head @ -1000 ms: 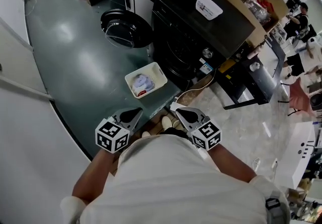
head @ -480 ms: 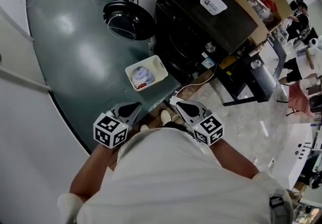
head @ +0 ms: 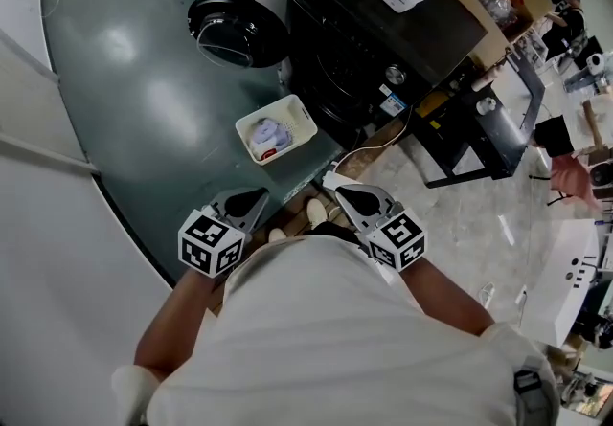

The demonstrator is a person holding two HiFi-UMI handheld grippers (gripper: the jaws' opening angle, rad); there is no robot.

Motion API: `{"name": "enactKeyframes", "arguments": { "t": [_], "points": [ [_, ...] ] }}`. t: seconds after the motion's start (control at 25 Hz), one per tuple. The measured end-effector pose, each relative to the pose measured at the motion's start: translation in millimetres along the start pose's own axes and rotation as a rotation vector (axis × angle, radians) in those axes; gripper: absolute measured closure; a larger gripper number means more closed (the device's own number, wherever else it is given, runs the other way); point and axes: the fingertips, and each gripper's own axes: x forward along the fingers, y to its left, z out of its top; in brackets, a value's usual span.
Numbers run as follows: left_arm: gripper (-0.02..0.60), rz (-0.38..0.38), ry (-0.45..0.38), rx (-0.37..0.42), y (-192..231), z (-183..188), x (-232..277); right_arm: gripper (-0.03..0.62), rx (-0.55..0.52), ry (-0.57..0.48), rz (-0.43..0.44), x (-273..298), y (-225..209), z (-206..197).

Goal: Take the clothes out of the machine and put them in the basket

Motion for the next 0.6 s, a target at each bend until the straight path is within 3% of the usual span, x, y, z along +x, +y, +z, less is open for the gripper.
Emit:
{"name": "enactKeyframes", "arguments": {
  "t": [0.6],
  "points": [
    [0.583, 0.0, 0.026, -0.01, 5.7, -20.4, 6.5, 0.589, -0.002, 0.02, -0.016, 0.9, 1.4, -17.3]
  ]
}}
